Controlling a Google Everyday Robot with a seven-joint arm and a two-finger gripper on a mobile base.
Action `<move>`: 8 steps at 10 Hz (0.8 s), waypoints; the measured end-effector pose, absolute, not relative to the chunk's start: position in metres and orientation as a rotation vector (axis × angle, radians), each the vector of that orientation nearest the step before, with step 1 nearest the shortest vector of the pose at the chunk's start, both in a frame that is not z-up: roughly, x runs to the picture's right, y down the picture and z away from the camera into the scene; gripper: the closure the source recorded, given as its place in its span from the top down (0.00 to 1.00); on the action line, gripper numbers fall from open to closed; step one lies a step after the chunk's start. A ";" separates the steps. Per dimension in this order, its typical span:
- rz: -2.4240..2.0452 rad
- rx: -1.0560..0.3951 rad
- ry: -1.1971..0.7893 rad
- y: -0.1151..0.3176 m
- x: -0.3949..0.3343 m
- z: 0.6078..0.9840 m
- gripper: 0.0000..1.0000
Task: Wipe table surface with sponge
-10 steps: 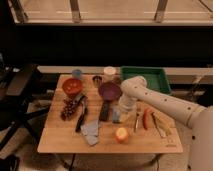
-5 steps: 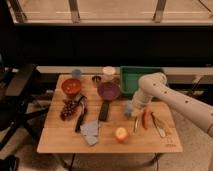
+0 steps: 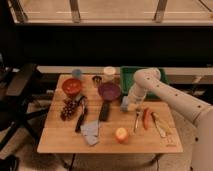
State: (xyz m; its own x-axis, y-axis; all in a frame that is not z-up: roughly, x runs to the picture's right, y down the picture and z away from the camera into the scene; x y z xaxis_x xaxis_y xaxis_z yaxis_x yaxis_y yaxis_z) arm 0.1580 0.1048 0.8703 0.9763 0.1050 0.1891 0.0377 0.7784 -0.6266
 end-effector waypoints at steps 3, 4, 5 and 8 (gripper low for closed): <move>-0.022 -0.706 -0.247 0.117 0.131 0.870 0.00; -0.033 -0.723 -0.259 0.131 0.127 0.869 0.00; -0.036 -0.733 -0.273 0.143 0.125 0.865 0.00; 0.007 -0.763 -0.299 0.188 0.129 0.842 0.00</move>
